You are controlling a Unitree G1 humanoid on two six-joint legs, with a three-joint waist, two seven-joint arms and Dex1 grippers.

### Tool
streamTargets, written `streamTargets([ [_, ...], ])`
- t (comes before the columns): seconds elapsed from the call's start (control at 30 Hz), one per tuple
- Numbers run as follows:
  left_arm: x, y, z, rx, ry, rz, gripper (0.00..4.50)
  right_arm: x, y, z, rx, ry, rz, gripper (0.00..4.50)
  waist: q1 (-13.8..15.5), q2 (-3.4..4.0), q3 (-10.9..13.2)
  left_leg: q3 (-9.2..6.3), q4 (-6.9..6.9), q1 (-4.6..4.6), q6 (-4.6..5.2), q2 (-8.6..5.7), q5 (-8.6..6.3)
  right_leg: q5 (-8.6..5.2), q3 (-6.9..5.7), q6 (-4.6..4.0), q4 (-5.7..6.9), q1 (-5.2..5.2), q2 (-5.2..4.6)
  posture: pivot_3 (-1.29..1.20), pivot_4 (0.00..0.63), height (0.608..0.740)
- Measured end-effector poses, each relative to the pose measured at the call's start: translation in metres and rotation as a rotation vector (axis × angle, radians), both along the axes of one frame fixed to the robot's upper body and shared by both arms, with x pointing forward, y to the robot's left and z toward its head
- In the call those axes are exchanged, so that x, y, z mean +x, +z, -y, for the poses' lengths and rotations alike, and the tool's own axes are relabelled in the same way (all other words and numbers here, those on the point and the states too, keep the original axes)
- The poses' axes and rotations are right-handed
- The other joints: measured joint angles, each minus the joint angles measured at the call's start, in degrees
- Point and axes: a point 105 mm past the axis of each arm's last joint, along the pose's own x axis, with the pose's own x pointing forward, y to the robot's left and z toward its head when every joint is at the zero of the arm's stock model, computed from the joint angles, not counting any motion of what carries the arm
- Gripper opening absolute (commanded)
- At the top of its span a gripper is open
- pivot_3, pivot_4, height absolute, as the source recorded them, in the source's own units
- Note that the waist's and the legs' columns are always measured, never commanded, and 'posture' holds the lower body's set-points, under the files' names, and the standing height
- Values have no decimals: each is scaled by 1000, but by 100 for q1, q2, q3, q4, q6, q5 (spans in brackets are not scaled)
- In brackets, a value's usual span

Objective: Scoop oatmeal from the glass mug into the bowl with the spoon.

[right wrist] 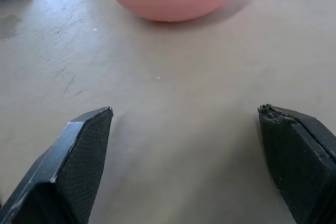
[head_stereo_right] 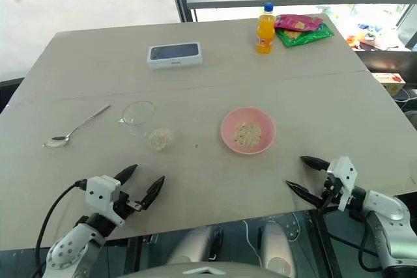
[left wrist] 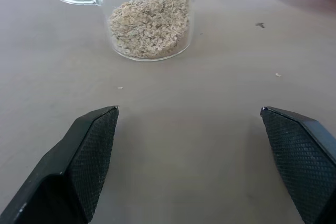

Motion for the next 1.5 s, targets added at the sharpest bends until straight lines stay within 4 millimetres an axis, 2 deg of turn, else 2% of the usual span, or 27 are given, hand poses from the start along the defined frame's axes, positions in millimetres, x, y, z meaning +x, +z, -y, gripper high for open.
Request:
streamTargets([
  [0.1, 4, 1, -3, 22, 40, 3, 4500, -2, 12, -7, 20, 52, -1, 4460, 3, 12, -2, -2, 0, 1, 0, 1, 0, 0, 0, 1, 2, 0, 1, 0, 150, 740],
  [0.17, 8, 4, -9, 54, 74, 13, 4500, -4, 31, -17, 75, 101, 24, 4460, 1, 10, -1, -5, 0, 1, 0, 3, 0, -1, -3, 2, 5, 0, 4, 0, 150, 740],
  [0.23, 12, 9, -25, 100, 119, 5, 4500, -8, 60, -30, 159, 175, 62, 4460, -4, 7, 1, -5, 1, 0, 0, 4, 0, -1, -3, 3, 5, -1, 6, 0, 150, 740],
  [0.4, 16, 17, -50, 71, 171, -7, 4500, -16, 93, -47, 220, 292, 101, 4460, 0, -6, 10, -9, 1, -7, 0, 2, 0, 9, -9, 16, 1, -4, 3, 0, 150, 740],
  [0.47, 25, 25, -69, 72, 181, -2, 4500, -17, 115, -57, 273, 360, 150, 4460, 10, -16, 16, -15, 1, -10, 0, 1, 0, 12, -18, 19, -2, -4, 2, 0, 150, 740],
  [0.5, 26, 25, -71, 75, 181, -4, 4500, -17, 116, -58, 275, 363, 152, 4460, 11, -17, 16, -16, 1, -11, 0, 1, 0, 12, -19, 19, -2, -4, 2, 0, 150, 740],
  [0.57, 41, 35, -85, 65, 174, 4, 4500, -14, 123, -63, 275, 393, 173, 4460, 25, -21, 20, -38, 9, -14, -1, 1, 1, 12, -44, 18, 0, -6, 4, 0, 150, 740],
  [0.6, 46, 41, -87, 57, 167, 16, 4500, -14, 124, -65, 275, 401, 178, 4460, 26, -24, 21, -43, 9, -17, -1, 1, 1, 12, -49, 18, 0, -5, 5, 0, 150, 740],
  [0.63, 58, 59, -89, 44, 131, 56, 4500, -13, 126, -68, 278, 415, 184, 4460, 23, -27, 20, -48, 13, -18, -2, 0, 1, 13, -54, 17, -2, -3, 4, 0, 150, 740],
  [0.67, 68, 69, -93, 68, 98, 66, 4500, -12, 125, -69, 282, 413, 182, 4460, 6, -24, 21, -40, 10, -16, -3, -5, 1, 14, -46, 15, -3, -4, 0, 0, 150, 740],
  [0.77, 82, 80, -112, 116, 104, 45, 4500, -9, 124, -69, 268, 400, 187, 4460, -13, -28, 24, -42, 6, -24, -5, -5, 2, 18, -46, 10, -1, -17, 5, 0, 150, 740],
  [0.8, 90, 88, -129, 151, 116, 21, 4500, -5, 122, -68, 259, 371, 191, 4460, -33, -27, 24, -38, 1, -23, -6, -5, 1, 18, -41, 10, -1, -20, 4, 0, 150, 740],
  [0.87, 91, 90, -135, 166, 120, 12, 4500, -4, 122, -67, 257, 362, 193, 4460, -46, -27, 25, -37, -4, -23, -7, -4, 1, 18, -38, 10, -2, -24, 3, 0, 150, 740],
  [1.0, 103, 89, -174, 213, 159, -131, 4500, 3, 121, -67, 251, 305, 206, 4460, -44, -27, 28, -40, -10, -23, -7, -5, 1, 18, -42, 10, 3, -29, 8, 0, 150, 740],
  [1.2, 116, 72, -193, 257, 160, -289, 4500, 6, 116, -67, 259, 248, 204, 4460, -19, -30, 28, -40, -9, -24, -8, -9, 2, 19, -43, 10, 9, -31, 8, 0, 150, 740],
  [1.4, 123, 64, -198, 212, 172, -380, 4500, 11, 114, -65, 246, 195, 218, 4460, -14, -20, 22, -35, -7, -12, -7, -13, 2, 18, -41, 11, 30, -29, 7, 0, 150, 740],
  [1.5, 121, 59, -202, 166, 201, -404, 3803, 11, 113, -63, 236, 179, 224, 4500, -46, -10, 15, -35, -7, -4, -7, -11, 3, 17, -40, 12, 39, -26, 10, 0, 150, 740],
])
